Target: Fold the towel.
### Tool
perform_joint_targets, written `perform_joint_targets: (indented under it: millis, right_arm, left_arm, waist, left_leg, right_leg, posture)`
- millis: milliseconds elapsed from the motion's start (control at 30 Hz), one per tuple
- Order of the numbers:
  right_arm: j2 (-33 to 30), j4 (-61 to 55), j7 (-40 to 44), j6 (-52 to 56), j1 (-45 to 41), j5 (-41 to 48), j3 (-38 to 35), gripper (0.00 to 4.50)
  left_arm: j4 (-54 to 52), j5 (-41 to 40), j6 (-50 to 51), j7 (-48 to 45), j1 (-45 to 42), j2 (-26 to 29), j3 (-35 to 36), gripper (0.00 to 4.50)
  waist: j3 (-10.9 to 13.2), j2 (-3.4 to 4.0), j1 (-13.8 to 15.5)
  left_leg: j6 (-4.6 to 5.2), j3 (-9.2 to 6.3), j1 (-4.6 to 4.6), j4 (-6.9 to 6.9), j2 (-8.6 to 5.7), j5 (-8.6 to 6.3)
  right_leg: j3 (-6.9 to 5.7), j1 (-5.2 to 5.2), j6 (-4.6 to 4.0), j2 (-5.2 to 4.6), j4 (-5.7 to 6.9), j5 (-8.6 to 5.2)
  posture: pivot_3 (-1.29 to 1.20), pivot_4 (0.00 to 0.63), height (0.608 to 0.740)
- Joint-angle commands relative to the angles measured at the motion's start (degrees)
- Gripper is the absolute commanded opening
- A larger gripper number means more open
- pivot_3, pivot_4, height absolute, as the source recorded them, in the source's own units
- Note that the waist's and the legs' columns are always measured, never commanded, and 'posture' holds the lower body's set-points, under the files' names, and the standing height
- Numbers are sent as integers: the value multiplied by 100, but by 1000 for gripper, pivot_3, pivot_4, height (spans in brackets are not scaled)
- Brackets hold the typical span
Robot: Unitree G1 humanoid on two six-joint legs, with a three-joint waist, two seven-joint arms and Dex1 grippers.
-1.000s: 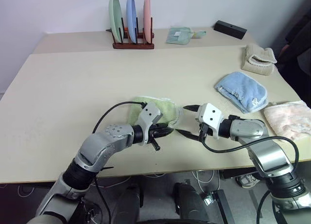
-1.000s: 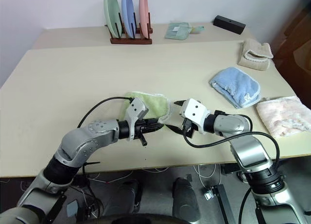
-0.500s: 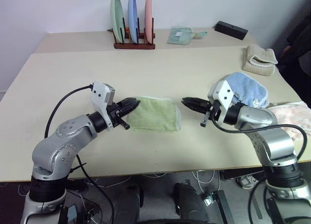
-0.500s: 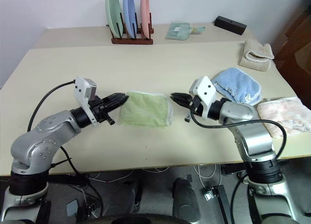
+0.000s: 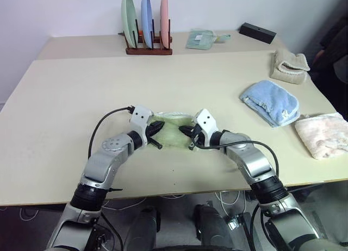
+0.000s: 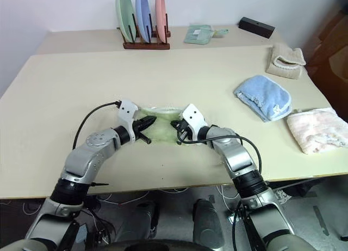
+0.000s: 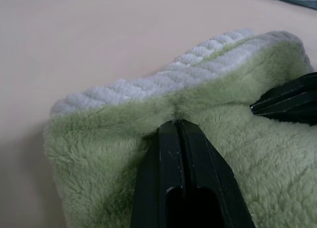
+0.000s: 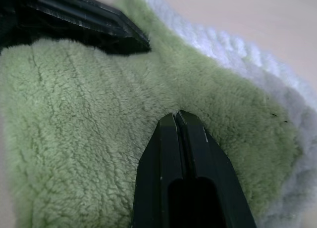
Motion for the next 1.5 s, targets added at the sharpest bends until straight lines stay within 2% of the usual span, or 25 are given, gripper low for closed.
perform_joint_targets:
  millis: [33,133,233,267,333,500,567,633,900,1067,1133,1200,1400,1500]
  right_arm:
    - [-41,99,-35,-96,155,-133,-88,0]
    - [-80,-249,66,-193,192,19,-247,0]
    - [-400,-839,409,-286,210,127,-379,0]
    - [-580,-1080,575,-252,231,169,-400,518]
    - [-921,-1493,872,-171,284,263,-428,1193]
    - [-1639,-2252,1475,139,393,502,-506,3711]
    - [-1738,-2395,1516,168,399,513,-538,4500]
    - [-1828,-2499,1598,168,426,489,-485,4500]
    - [-1772,-2444,1578,-20,498,286,-350,4500]
    - [-1740,-2513,1517,-54,509,218,-339,4500]
    - [-1738,-2564,1481,-51,555,198,-346,4500]
    - [-1744,-2633,1439,-44,625,162,-349,4500]
    - [-1751,-2834,1342,44,776,144,-385,4500]
    - [-1748,-2884,1327,86,759,160,-386,4500]
  left_arm:
    - [155,113,-300,-116,228,-51,120,48]
    - [-204,-158,-514,-274,455,-118,399,48]
    - [-684,-895,-119,-250,571,-170,1110,48]
    - [-855,-1196,41,-222,603,-148,1417,268]
    - [-1086,-1572,385,-125,666,-14,1870,855]
    - [-1315,-2131,1095,-42,935,404,2574,3389]
    - [-1359,-2418,1473,39,1075,429,2702,4412]
    - [-1365,-2504,1872,226,1184,396,2615,4462]
    - [-1114,-3374,2929,1172,793,-679,2620,4462]
    - [-920,-3229,3181,1567,572,-1138,2250,4462]
    - [-841,-3191,3128,1772,511,-1356,2269,3935]
    - [-856,-3248,3092,1898,484,-1553,2310,3188]
    - [-1110,-3491,3109,1935,553,-1813,2320,16]
    - [-1175,-3571,3161,2011,542,-1791,2336,16]
  waist:
    - [-3,2,2]
    - [-4,2,-1]
    - [0,4,6]
    - [2,4,4]
    - [3,3,2]
    - [3,3,-14]
    - [4,2,-7]
    - [3,2,1]
    - [4,-3,37]
    - [4,-3,40]
    - [3,-4,55]
    - [3,-4,68]
    - [4,-5,132]
    - [4,-5,140]
  left_leg:
    - [0,0,4,0,0,0]
    - [0,0,5,1,0,0]
    - [0,-3,-2,0,0,0]
    - [0,-4,-8,1,0,0]
    - [0,-5,-12,4,0,0]
    - [1,-9,-8,-1,2,-1]
    - [1,-9,-8,0,2,-1]
    - [1,-10,-9,1,2,-1]
    - [0,-21,-10,9,-4,0]
    - [0,-22,-10,10,-5,0]
    - [0,-21,-10,10,-7,0]
    - [0,-21,-10,10,-8,0]
    - [0,-20,-12,10,-8,0]
    - [-1,-20,-12,10,-7,0]
  right_leg:
    - [0,5,0,0,0,0]
    - [1,7,-1,0,-1,-1]
    - [0,1,0,0,-1,-1]
    - [0,-5,1,0,-1,0]
    - [-1,-9,1,0,0,0]
    - [-7,-5,3,0,-1,-3]
    - [-7,-3,5,0,-2,-4]
    - [-7,-3,4,0,-1,-4]
    - [-16,7,3,-6,-5,-4]
    - [-16,8,3,-6,-4,-3]
    - [-16,10,3,-7,-6,-4]
    - [-16,10,2,-8,-7,-4]
    - [-16,9,0,-8,-9,-5]
    - [-16,8,-1,-8,-9,-5]
  posture:
    - [0,150,740]
    - [0,150,740]
    - [0,150,740]
    - [0,150,740]
    - [0,150,740]
    - [0,150,740]
    - [0,150,740]
    - [0,150,740]
    - [0,150,740]
    - [0,150,740]
    - [0,150,740]
    - [0,150,740]
    - [0,150,740]
    - [0,150,740]
